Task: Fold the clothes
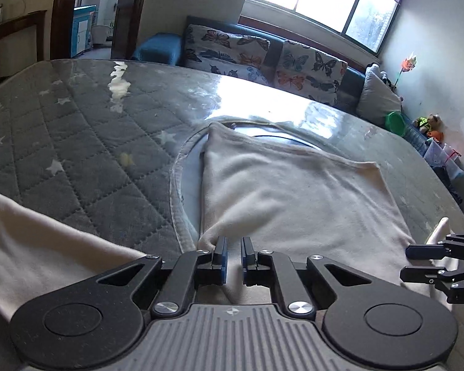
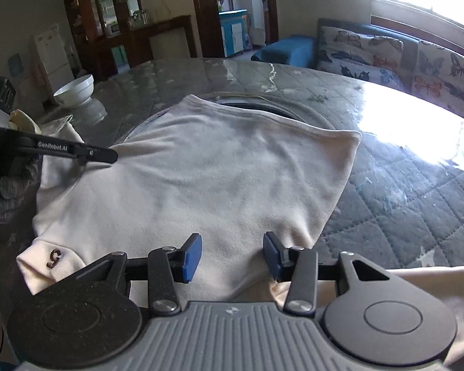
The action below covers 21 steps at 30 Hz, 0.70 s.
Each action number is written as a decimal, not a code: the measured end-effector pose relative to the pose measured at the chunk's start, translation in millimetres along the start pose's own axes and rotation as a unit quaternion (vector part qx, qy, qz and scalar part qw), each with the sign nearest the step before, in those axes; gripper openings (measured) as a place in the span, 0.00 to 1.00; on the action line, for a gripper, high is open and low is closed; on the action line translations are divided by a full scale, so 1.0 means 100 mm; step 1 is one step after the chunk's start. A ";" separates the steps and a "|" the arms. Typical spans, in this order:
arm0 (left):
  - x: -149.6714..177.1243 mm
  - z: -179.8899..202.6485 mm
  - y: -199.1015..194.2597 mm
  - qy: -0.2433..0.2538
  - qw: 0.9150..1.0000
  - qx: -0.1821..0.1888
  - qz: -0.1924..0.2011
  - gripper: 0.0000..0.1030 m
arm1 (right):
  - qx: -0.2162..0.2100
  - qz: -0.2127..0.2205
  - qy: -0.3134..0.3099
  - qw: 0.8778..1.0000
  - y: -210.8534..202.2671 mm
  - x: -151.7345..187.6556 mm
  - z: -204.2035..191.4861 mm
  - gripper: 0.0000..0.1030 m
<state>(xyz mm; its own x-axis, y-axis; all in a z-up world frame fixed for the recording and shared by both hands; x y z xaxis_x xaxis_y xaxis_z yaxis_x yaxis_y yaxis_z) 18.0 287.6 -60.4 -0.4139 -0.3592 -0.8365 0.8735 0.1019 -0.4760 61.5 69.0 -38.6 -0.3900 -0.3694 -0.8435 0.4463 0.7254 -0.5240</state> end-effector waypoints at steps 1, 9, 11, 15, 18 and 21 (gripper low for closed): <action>-0.04 0.01 0.03 -0.003 1.000 0.002 0.002 0.12 | -0.001 0.001 -0.003 1.000 0.00 -0.02 0.00 0.44; -0.22 0.09 0.57 0.011 1.000 -0.003 -0.008 0.14 | 0.007 0.005 0.002 1.000 0.24 -0.15 0.15 0.44; -0.26 0.06 0.63 0.023 1.000 -0.016 -0.003 0.14 | 0.010 0.005 0.002 1.000 0.29 -0.15 0.20 0.44; -0.33 0.00 0.68 0.023 0.999 -0.025 -0.002 0.14 | 0.015 0.009 0.005 1.000 0.31 -0.24 0.29 0.44; -0.39 0.05 0.76 0.029 0.999 -0.026 0.004 0.20 | 0.024 0.017 0.004 1.000 0.40 -0.35 0.39 0.44; -0.45 0.09 0.88 0.038 0.999 -0.028 0.003 0.22 | 0.033 0.020 0.003 0.999 0.54 -0.44 0.50 0.44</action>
<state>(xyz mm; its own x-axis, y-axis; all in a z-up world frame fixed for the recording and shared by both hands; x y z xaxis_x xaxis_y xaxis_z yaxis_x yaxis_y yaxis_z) 115.9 304.1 -61.8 -0.4281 -0.2867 -0.8571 0.8617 0.1564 -0.4827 142.8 95.1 -35.6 -0.3756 -0.3367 -0.8635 0.5136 0.6999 -0.4963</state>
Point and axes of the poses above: each gripper's, at about its wrist camera, not at the fingertips, and y roughly the way its jaws point, z to its right, x to its underside, the point moved 8 cm from there along y, roughly the way its jaws point, and after that the axes turned 15 degrees about z, right-handed, at the moved point
